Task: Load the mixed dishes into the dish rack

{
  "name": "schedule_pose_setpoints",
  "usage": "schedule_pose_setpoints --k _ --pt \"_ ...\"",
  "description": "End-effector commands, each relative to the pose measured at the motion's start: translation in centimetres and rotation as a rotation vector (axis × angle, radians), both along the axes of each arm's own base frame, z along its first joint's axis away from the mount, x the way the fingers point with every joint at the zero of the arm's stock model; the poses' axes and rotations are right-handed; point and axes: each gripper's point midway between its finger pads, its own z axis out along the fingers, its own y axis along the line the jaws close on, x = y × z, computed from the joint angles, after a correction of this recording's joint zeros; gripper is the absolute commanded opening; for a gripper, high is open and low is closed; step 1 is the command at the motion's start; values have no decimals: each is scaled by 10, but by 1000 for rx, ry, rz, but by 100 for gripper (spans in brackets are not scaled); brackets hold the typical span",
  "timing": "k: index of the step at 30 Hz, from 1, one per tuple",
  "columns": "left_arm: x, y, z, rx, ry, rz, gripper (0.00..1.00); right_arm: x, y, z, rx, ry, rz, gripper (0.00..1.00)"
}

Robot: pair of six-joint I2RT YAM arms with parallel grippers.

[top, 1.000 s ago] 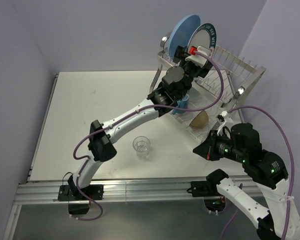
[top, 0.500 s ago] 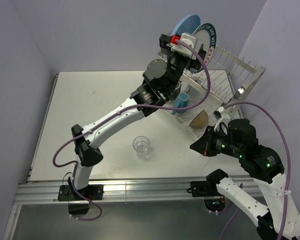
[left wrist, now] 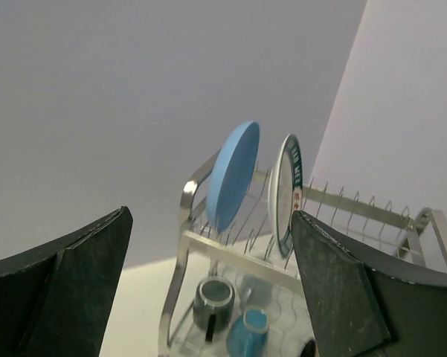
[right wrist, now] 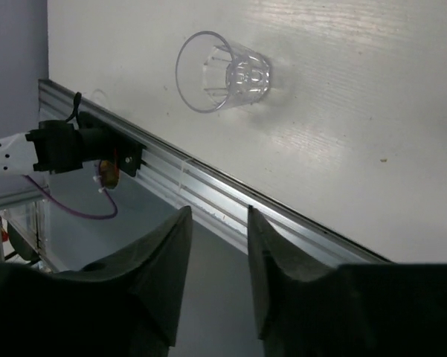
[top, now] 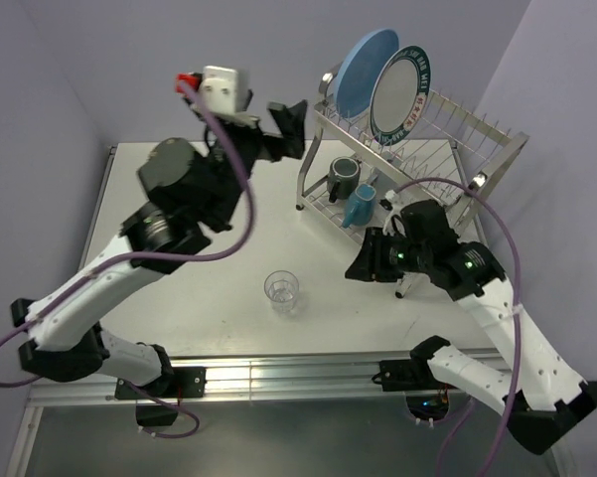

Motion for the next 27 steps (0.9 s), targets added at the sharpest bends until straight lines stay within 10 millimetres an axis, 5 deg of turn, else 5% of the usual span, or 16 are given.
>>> schedule_pose_setpoints --k 1,3,8,15,27 --pt "-16 36 -31 -37 182 6 93 19 19 6 16 -50 46 46" --pt "-29 54 -38 -95 255 -14 91 26 29 -2 0 -27 59 49" --pt "-59 85 -92 -81 462 -55 85 33 61 -15 -27 6 117 57" --pt "-91 97 -156 -138 696 -122 82 38 100 -53 -120 96 165 61" --pt "-122 119 -180 -262 834 -178 80 65 121 -102 -232 168 173 64"
